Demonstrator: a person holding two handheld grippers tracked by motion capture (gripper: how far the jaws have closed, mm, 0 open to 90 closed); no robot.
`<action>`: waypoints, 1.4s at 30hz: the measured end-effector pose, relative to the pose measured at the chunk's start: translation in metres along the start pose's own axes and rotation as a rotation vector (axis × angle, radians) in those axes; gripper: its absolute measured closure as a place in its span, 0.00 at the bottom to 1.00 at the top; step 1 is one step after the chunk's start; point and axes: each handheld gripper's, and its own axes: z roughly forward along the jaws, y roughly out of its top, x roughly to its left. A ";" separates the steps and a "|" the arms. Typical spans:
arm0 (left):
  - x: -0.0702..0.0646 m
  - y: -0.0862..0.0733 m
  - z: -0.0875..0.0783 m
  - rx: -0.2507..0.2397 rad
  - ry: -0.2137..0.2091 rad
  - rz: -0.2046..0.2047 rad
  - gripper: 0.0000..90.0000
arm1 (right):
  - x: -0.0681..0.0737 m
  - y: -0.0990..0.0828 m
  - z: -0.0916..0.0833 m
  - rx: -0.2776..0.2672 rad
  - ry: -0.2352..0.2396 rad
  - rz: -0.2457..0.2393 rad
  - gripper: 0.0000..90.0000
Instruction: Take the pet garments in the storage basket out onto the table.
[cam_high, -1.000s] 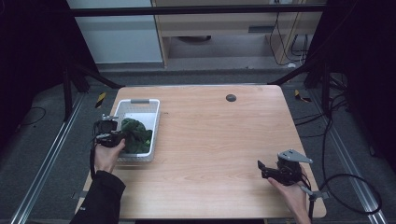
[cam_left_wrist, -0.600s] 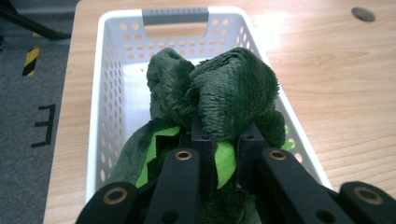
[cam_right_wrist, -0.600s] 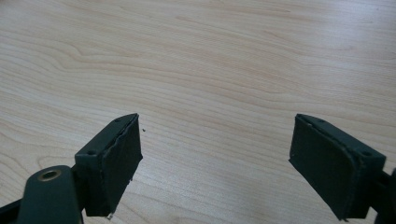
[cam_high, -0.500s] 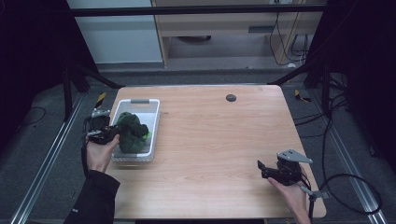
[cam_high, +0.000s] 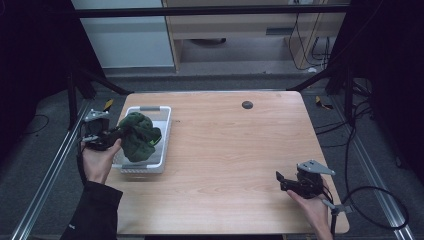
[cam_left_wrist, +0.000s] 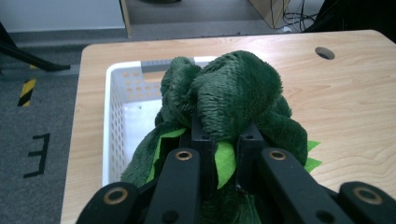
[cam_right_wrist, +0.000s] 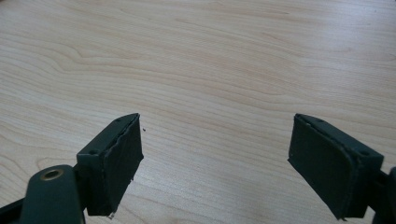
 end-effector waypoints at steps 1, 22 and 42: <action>0.000 0.001 -0.001 -0.006 -0.001 0.000 0.91 | 0.000 0.000 0.000 -0.001 -0.001 0.002 0.19; -0.025 0.030 -0.029 -0.076 -0.045 0.056 0.91 | -0.001 0.002 -0.005 -0.035 0.000 0.004 0.19; -0.081 0.039 -0.027 -0.056 -0.157 0.174 0.91 | -0.001 0.002 -0.006 -0.042 -0.006 -0.004 0.18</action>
